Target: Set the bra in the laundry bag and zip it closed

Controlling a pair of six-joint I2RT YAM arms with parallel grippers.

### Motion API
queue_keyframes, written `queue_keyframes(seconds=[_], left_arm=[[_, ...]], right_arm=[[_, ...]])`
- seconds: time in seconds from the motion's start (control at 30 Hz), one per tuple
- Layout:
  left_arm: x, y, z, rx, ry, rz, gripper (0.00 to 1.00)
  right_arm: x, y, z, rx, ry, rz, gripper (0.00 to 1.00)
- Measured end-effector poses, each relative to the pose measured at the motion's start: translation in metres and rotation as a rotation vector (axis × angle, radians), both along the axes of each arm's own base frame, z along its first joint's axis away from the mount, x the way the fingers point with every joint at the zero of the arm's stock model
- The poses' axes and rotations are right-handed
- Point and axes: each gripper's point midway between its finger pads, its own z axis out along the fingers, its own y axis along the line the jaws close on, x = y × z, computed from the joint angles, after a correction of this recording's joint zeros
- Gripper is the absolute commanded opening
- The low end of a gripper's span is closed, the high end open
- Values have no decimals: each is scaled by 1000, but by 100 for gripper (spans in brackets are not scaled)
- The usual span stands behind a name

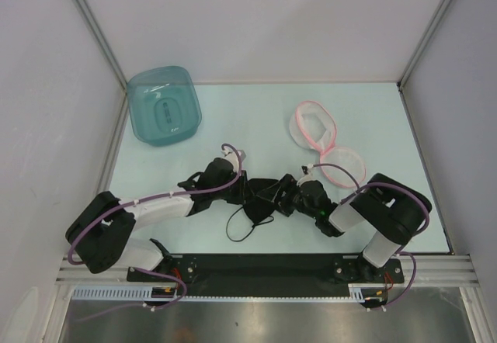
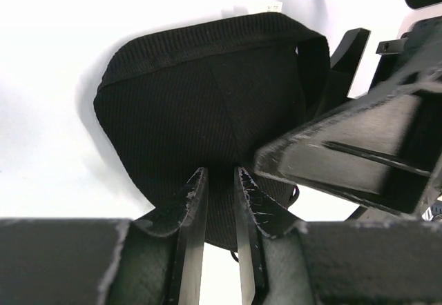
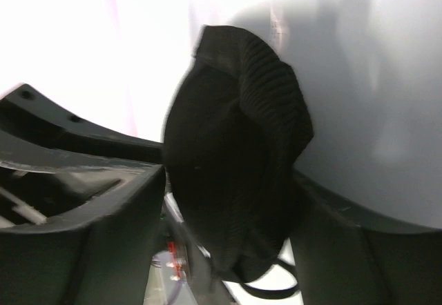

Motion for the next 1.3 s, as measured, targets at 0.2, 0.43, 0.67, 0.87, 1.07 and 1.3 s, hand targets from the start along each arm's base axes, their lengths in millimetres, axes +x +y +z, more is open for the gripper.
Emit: queue_keyframes(seconds=[0.2, 0.43, 0.67, 0.87, 1.07, 1.3], left_arm=[[1, 5, 8, -16, -11, 9, 33], [15, 27, 56, -95, -103, 85, 40], [28, 31, 100, -152, -181, 112, 45], [53, 14, 115, -168, -200, 116, 56], [106, -24, 145, -222, -257, 120, 64], [176, -88, 147, -301, -246, 95, 66]], right_arm=[[-1, -1, -11, -55, -34, 18, 26], [-1, 1, -10, -55, -72, 39, 3], [3, -3, 11, -15, -105, 47, 0], [22, -24, 86, -22, -268, 2, 0], [68, -93, 172, -154, -439, -168, 0], [124, -190, 192, -370, -471, -304, 0]])
